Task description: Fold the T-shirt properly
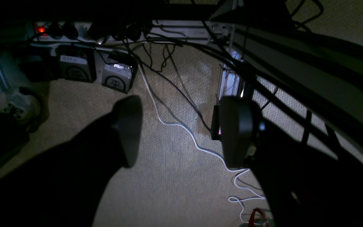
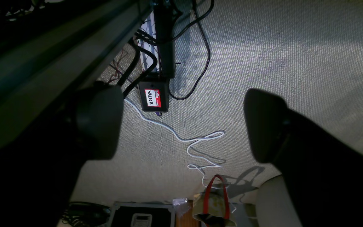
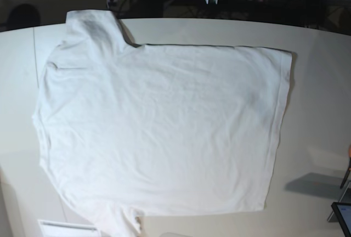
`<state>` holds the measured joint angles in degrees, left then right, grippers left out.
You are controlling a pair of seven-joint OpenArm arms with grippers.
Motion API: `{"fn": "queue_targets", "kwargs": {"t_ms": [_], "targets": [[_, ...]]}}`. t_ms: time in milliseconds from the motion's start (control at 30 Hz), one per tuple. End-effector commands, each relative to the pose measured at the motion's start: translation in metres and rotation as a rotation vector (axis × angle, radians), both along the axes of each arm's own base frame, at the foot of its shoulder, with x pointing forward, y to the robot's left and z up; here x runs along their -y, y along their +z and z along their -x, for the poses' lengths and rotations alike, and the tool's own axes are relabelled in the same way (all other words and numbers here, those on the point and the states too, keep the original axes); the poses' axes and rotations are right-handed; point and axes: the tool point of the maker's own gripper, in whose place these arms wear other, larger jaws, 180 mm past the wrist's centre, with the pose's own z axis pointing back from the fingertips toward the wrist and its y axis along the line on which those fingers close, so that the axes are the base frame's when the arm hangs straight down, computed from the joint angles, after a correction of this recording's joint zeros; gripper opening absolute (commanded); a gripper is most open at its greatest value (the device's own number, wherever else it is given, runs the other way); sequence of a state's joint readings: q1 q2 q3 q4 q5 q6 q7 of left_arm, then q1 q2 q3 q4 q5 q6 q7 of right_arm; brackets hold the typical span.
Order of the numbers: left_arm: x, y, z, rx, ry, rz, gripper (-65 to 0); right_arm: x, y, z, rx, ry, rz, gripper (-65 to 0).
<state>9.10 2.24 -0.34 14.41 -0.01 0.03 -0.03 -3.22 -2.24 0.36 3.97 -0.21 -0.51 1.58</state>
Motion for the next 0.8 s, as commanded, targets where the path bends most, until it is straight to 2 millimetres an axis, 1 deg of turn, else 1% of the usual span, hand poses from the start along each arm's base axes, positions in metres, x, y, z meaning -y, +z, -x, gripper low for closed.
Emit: {"fn": "queue_targets", "kwargs": {"t_ms": [0, 33, 67, 100, 167, 200, 233, 267, 300, 333, 400, 467, 500, 567, 600, 633, 667, 700, 733, 767], "targets": [[0.0019, 0.0005, 0.003, 0.003, -0.007, 0.0, -28.7, -0.0029, 0.0002, 0.0012, 0.0, -0.002, -0.008, -18.6], [0.0021, 0.0004, 0.003, 0.003, -0.008, 0.001, -31.7, -0.0029, 0.0002, 0.0012, 0.0, -0.002, -0.008, -24.8], [0.0019, 0.0005, 0.003, 0.003, -0.007, 0.0, -37.3, -0.0029, 0.0002, 0.0012, 0.0, -0.002, -0.008, -32.1], [0.0011, 0.0005, 0.0031, 0.002, 0.001, -0.001, -46.5, -0.0029, 0.0002, 0.0012, 0.0, -0.002, -0.008, -41.6], [0.0011, 0.0005, 0.0031, 0.002, 0.001, -0.001, -65.0, -0.0029, 0.0002, 0.0012, 0.0, -0.002, -0.008, -57.2], [0.0011, 0.0005, 0.0031, 0.002, 0.001, -0.001, -65.0, -0.0029, 0.0002, 0.0012, 0.0, -0.002, -0.008, -62.2], [0.0011, 0.0005, 0.0031, 0.002, 0.001, -0.001, -64.5, -0.0029, 0.0002, 0.0012, 0.0, -0.002, -0.008, -63.8], [0.0011, 0.0005, 0.0031, 0.002, 0.001, -0.001, -60.8, -0.0029, 0.0002, 0.0012, 0.0, -0.002, -0.008, -63.1], [0.0011, 0.0005, 0.0031, 0.002, 0.001, -0.001, -57.8, -0.0029, 0.0002, 0.0012, 0.0, -0.002, -0.008, -60.8], [0.0011, 0.0005, 0.0031, 0.002, 0.001, -0.001, -54.6, -0.0029, 0.0002, 0.0012, 0.0, -0.002, -0.008, -57.2], [0.0011, 0.0005, 0.0031, 0.002, 0.001, -0.001, -48.2, -0.0029, 0.0002, 0.0012, 0.0, -0.002, -0.008, -47.0], [0.0011, 0.0005, 0.0041, 0.001, 0.001, -0.001, -39.5, -0.0029, 0.0002, 0.0022, -0.002, -0.002, -0.008, -33.2], [0.0011, 0.0005, 0.0041, 0.001, 0.001, -0.001, -35.4, -0.0029, 0.0002, 0.0053, -0.006, -0.002, -0.008, -28.0], [0.0011, 0.0005, 0.004, 0.001, -0.009, -0.001, -30.6, -0.0027, 0.0004, 0.0066, -0.003, -0.001, -0.007, -19.9], [0.0013, 0.0005, 0.005, -0.001, -0.01, -0.001, -30.9, -0.0023, 0.0007, 0.0054, 0.006, -0.002, -0.007, -20.3], [0.0013, 0.0006, 0.0081, -0.005, -0.01, -0.001, -32.8, -0.0019, 0.001, 0.0053, 0.014, -0.002, -0.006, -23.1], [0.0013, 0.0006, 0.0091, -0.007, -0.01, -0.001, -37.6, -0.0014, 0.0015, 0.0053, 0.023, -0.003, -0.004, -28.7], [0.0006, 0.0006, 0.0091, -0.007, -0.004, -0.002, -43.2, -0.0009, 0.0018, 0.0038, 0.032, -0.005, -0.003, -34.8], [0.0003, 0.0006, 0.0092, -0.007, -0.001, -0.002, -50.4, -0.0008, 0.002, 0.0038, 0.035, -0.006, -0.003, -41.9], [0.0003, 0.0006, 0.0092, -0.007, -0.001, -0.002, -60.3, -0.0006, 0.0022, 0.005, 0.035, -0.007, -0.003, -50.8]]}}
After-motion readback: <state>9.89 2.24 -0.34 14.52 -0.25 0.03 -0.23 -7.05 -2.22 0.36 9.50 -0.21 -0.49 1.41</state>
